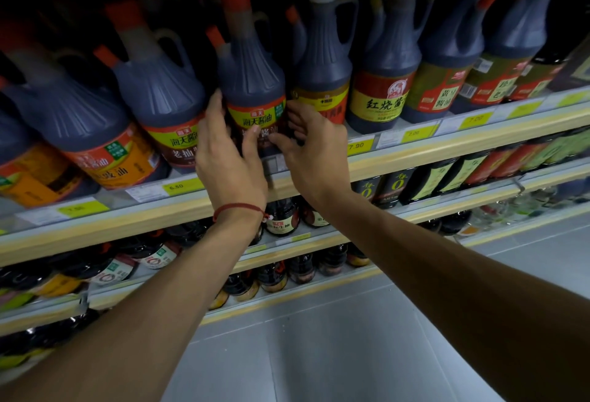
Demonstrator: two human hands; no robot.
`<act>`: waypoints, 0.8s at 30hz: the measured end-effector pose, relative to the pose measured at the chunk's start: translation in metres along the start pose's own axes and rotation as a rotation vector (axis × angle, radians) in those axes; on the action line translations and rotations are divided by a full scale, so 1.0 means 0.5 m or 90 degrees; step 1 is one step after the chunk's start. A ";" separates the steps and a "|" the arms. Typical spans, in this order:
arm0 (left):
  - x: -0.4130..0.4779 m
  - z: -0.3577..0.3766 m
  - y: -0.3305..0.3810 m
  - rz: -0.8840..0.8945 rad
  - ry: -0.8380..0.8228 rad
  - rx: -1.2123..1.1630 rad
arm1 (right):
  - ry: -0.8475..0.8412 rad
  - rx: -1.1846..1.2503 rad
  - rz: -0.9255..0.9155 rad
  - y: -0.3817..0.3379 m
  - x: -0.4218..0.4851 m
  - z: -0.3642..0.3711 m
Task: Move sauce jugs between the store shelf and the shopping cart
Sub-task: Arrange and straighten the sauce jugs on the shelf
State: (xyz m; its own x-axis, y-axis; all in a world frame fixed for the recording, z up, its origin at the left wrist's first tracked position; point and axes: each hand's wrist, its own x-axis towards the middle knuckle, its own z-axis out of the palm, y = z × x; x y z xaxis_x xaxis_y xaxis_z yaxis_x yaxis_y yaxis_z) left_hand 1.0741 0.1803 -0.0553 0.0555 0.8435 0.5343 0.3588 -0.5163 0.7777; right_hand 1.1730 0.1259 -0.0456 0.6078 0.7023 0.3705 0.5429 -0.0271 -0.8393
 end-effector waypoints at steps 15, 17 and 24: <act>0.008 -0.006 -0.015 -0.048 -0.037 -0.064 | -0.050 -0.107 -0.061 -0.007 0.000 -0.015; 0.007 -0.012 -0.014 -0.045 -0.053 -0.057 | -0.072 -0.114 -0.064 -0.009 0.001 -0.020; -0.024 -0.085 0.002 -0.021 -0.079 -0.056 | 0.005 -0.083 -0.114 -0.032 -0.047 -0.015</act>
State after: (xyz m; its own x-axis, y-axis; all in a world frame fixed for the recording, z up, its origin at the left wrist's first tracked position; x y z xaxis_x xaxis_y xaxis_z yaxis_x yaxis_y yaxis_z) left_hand 1.0342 0.1631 -0.0467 0.1625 0.8693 0.4669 0.2796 -0.4943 0.8231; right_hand 1.1542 0.1044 -0.0378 0.4995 0.6986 0.5123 0.7128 0.0047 -0.7014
